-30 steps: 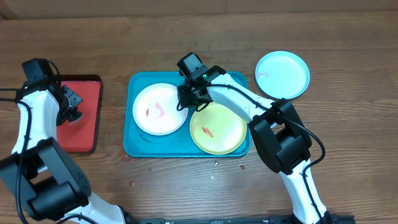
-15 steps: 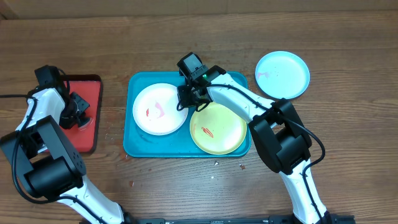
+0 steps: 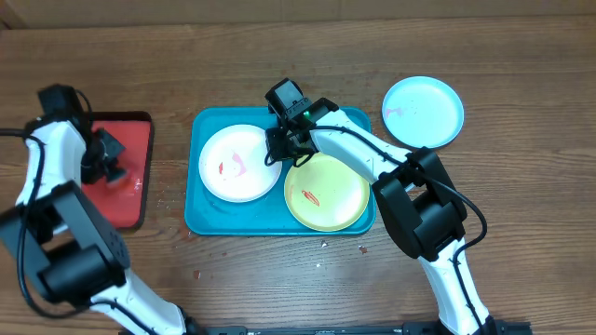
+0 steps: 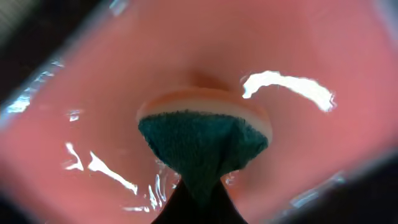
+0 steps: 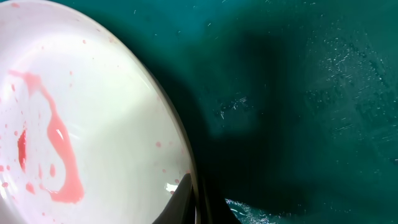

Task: Clean dirty plates on tray and stack at the side
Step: 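Scrub the white plate with the sponge while the right gripper holds it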

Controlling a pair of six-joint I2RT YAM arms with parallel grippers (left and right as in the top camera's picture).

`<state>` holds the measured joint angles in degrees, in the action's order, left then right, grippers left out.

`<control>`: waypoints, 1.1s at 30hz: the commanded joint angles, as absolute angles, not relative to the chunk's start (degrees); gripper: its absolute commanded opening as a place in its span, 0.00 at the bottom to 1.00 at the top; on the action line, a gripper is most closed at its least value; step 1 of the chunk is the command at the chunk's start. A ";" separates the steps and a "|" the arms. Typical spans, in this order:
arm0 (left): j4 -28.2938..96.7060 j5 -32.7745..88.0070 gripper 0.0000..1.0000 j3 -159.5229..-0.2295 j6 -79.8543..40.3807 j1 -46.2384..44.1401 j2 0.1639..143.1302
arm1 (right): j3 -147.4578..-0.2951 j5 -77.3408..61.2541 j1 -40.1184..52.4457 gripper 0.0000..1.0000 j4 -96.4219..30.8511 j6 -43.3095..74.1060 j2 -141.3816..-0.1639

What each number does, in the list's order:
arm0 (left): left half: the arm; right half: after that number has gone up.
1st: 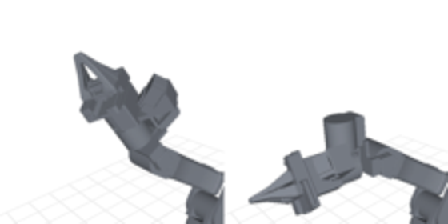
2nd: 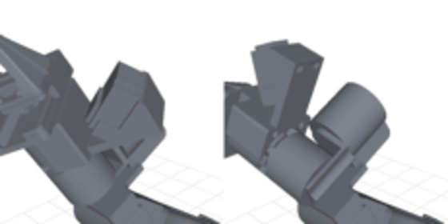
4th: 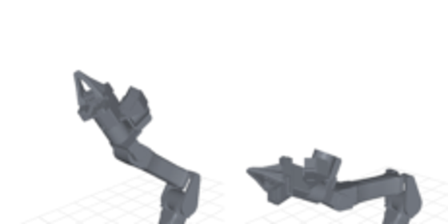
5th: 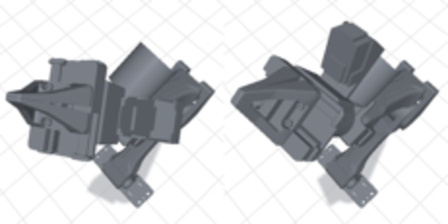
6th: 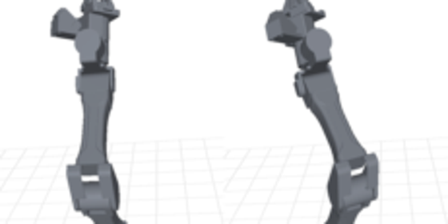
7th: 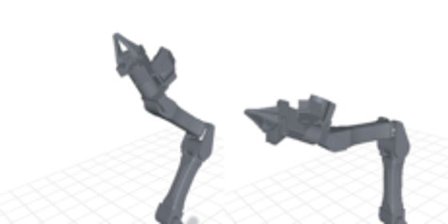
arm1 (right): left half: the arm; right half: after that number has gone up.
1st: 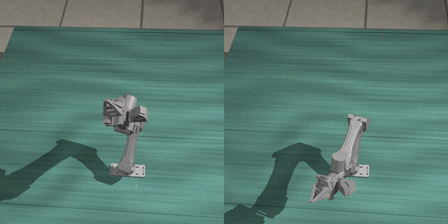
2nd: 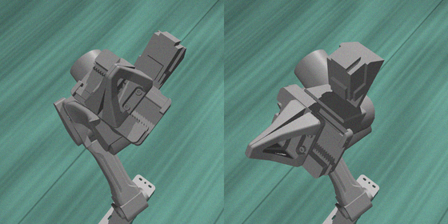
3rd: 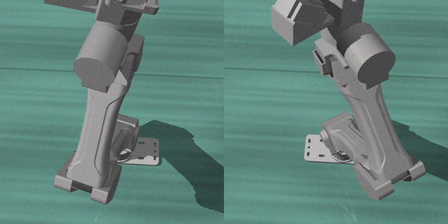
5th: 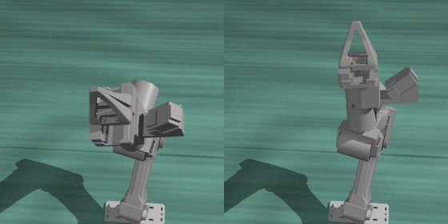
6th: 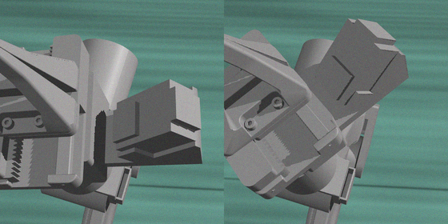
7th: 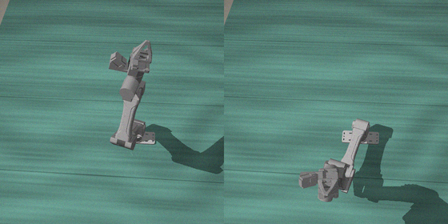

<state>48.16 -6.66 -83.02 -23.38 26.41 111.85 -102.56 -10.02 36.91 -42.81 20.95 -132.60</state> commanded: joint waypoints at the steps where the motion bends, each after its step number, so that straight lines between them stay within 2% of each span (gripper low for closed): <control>1: 48.42 -8.14 0.04 -86.00 -21.85 27.00 105.08 | -101.19 -7.57 37.12 0.04 -43.68 21.06 -132.79; 6: 44.71 -11.64 0.04 -83.64 -21.26 27.07 107.74 | -101.19 -7.55 37.12 0.04 -43.20 21.04 -132.79; 14: 52.10 -8.71 0.04 -88.49 -20.53 26.98 103.48 | -101.19 -7.57 37.12 0.04 -43.70 21.06 -132.79; 16: 53.87 -5.67 0.04 -89.56 -20.45 26.96 100.90 | -101.19 -7.60 37.12 0.04 -43.46 21.06 -132.79; 22: 59.37 13.41 0.04 -88.82 -17.74 25.30 97.45 | -101.19 -7.60 37.12 0.04 -42.57 21.08 -132.79; 25: 62.02 20.71 0.04 -86.13 -17.54 22.11 97.49 | -101.19 -7.60 37.12 0.04 -42.46 21.08 -132.79; 33: 53.39 20.88 0.04 -74.78 -17.32 7.92 97.73 | -101.19 -7.57 37.12 0.04 -42.28 21.06 -132.79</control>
